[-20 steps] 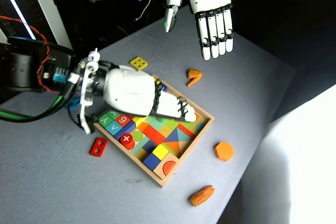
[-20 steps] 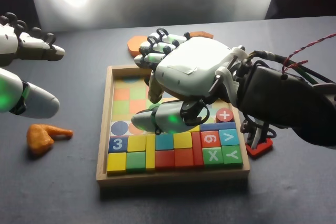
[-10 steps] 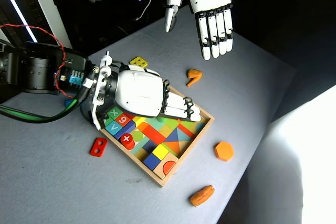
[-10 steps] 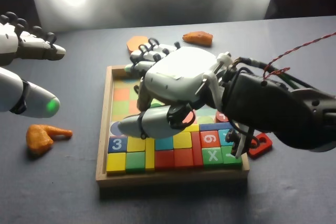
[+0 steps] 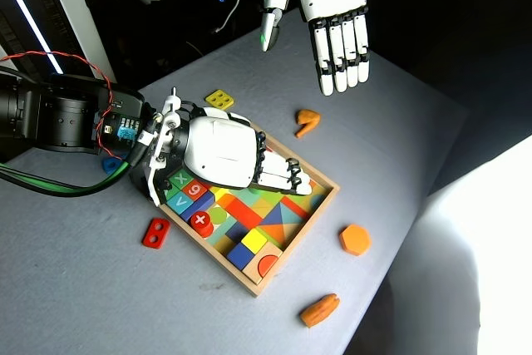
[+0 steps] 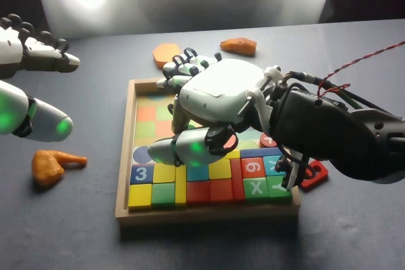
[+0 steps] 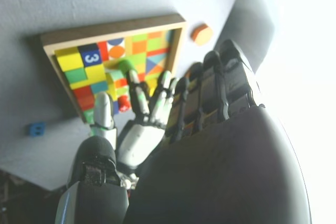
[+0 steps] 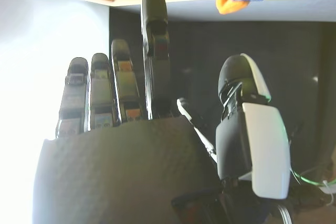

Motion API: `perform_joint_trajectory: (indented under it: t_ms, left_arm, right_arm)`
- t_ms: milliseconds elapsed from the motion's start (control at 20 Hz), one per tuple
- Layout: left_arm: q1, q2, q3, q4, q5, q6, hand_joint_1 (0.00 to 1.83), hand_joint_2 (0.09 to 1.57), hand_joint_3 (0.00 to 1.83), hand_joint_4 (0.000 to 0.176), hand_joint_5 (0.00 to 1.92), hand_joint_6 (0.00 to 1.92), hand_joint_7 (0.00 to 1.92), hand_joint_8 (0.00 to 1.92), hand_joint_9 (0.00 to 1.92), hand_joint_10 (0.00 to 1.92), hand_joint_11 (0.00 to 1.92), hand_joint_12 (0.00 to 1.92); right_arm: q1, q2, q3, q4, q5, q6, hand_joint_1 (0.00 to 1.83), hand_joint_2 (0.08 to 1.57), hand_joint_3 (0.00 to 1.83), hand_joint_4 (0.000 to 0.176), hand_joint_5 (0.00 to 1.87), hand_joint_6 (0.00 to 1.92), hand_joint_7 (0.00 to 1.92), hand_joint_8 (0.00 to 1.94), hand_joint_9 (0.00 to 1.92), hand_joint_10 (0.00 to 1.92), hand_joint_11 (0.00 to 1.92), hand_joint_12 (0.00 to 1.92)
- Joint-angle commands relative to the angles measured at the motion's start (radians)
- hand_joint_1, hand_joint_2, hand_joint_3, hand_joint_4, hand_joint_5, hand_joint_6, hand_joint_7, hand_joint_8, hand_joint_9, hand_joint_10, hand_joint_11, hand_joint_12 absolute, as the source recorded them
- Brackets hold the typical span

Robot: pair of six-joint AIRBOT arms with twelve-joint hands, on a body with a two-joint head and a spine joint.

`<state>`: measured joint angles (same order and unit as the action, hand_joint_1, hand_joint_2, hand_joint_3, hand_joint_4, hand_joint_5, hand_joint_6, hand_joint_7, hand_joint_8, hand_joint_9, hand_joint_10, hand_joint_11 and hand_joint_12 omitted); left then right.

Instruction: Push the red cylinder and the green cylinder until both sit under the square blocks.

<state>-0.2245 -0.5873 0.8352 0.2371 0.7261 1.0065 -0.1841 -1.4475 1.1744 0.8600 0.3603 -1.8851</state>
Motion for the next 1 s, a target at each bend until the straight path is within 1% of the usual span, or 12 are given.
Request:
perform_joint_trajectory:
  t_ms: [0, 300, 400, 450, 550, 600, 750, 850, 950]
  left_arm:
    - [-0.013, 0.009, 0.004, 0.018, -0.076, 0.005, 0.00, 1.19, 0.00, 0.006, 0.03, 0.01, 0.05, 0.01, 0.06, 0.01, 0.00, 0.22]
    - [-0.013, 0.009, 0.002, 0.018, -0.076, 0.005, 0.00, 1.19, 0.00, 0.007, 0.03, 0.01, 0.06, 0.01, 0.06, 0.01, 0.00, 0.22]
    - [-0.013, 0.009, 0.002, 0.018, -0.076, 0.005, 0.00, 1.19, 0.00, 0.007, 0.03, 0.00, 0.07, 0.00, 0.08, 0.01, 0.00, 0.27]
    - [-0.013, 0.009, 0.002, 0.018, -0.076, 0.005, 0.00, 1.19, 0.00, 0.006, 0.04, 0.00, 0.07, 0.00, 0.07, 0.01, 0.00, 0.25]
    - [-0.013, 0.009, 0.001, 0.018, -0.070, 0.005, 0.00, 1.19, 0.00, 0.010, 0.03, 0.00, 0.06, 0.00, 0.06, 0.00, 0.00, 0.22]
    - [-0.013, 0.008, 0.001, 0.018, -0.068, 0.005, 0.00, 1.19, 0.00, 0.008, 0.03, 0.00, 0.07, 0.01, 0.07, 0.00, 0.00, 0.21]
    - [-0.016, 0.006, 0.000, 0.018, -0.071, 0.005, 0.00, 1.19, 0.00, 0.009, 0.01, 0.00, 0.04, 0.00, 0.03, 0.00, 0.00, 0.09]
    - [-0.015, 0.006, 0.004, 0.018, -0.073, 0.005, 0.00, 1.19, 0.00, 0.006, 0.02, 0.00, 0.06, 0.00, 0.05, 0.01, 0.00, 0.16]
    - [-0.015, 0.006, 0.001, 0.018, -0.073, 0.002, 0.00, 1.19, 0.00, 0.012, 0.02, 0.00, 0.06, 0.00, 0.05, 0.01, 0.00, 0.17]
  right_arm:
    - [0.000, 0.015, 0.002, -0.028, 0.066, 0.000, 0.04, 1.16, 0.00, 0.000, 0.96, 0.00, 0.20, 0.00, 0.03, 0.01, 0.00, 0.00]
    - [-0.001, 0.047, -0.001, -0.006, 0.021, 0.005, 0.04, 1.18, 0.00, 0.000, 0.98, 0.01, 0.20, 0.00, 0.03, 0.01, 0.00, 0.00]
    - [-0.001, 0.060, -0.006, -0.004, 0.011, 0.005, 0.02, 1.18, 0.00, 0.000, 0.98, 0.01, 0.20, 0.00, 0.03, 0.00, 0.00, 0.00]
    - [0.000, 0.070, -0.012, -0.004, 0.001, 0.004, 0.01, 1.18, 0.00, 0.000, 0.97, 0.00, 0.20, 0.00, 0.03, 0.00, 0.00, 0.00]
    - [0.000, 0.086, -0.025, -0.004, -0.011, -0.007, 0.01, 1.18, 0.00, 0.000, 0.97, 0.00, 0.19, 0.00, 0.03, 0.00, 0.00, 0.00]
    - [0.000, 0.094, -0.033, -0.004, -0.017, -0.019, 0.01, 1.18, 0.00, 0.000, 0.96, 0.00, 0.19, 0.00, 0.02, 0.00, 0.00, 0.00]
    - [0.000, 0.118, -0.057, -0.004, -0.019, -0.037, 0.02, 1.18, 0.00, 0.000, 0.96, 0.00, 0.19, 0.00, 0.03, 0.00, 0.00, 0.00]
    - [0.004, 0.143, -0.078, -0.004, -0.025, -0.044, 0.04, 1.18, 0.00, 0.000, 0.97, 0.01, 0.21, 0.01, 0.04, 0.01, 0.00, 0.00]
    - [0.009, 0.163, -0.097, -0.004, -0.034, -0.045, 0.00, 1.18, 0.00, 0.000, 0.96, 0.00, 0.20, 0.00, 0.04, 0.01, 0.00, 0.00]
